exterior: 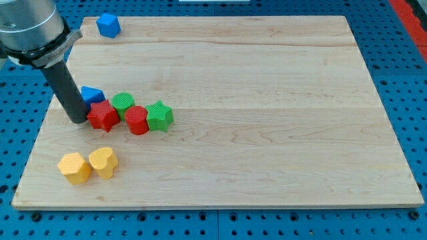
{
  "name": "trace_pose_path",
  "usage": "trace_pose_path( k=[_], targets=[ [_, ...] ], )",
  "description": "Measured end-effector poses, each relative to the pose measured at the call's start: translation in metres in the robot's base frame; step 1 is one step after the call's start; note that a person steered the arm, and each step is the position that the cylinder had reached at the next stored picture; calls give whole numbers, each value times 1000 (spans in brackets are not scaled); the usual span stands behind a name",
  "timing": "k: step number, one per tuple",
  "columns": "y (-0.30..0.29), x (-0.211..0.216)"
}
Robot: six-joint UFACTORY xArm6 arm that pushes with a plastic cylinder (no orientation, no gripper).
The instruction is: Move the yellow hexagon to the top left of the yellow heart
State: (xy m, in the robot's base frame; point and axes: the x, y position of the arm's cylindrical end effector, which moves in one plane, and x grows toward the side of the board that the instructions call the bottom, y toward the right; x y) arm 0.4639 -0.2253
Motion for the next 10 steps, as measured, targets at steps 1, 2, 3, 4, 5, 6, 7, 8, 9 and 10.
trace_pose_path(
  k=[1,2,3,4,5,6,7,8,9,10],
  targets=[
    [9,0],
    [18,0],
    [32,0],
    [40,0],
    [13,3],
    [-31,23],
    [-50,48],
    [-75,77],
    [-78,116],
    [-70,138]
  ],
)
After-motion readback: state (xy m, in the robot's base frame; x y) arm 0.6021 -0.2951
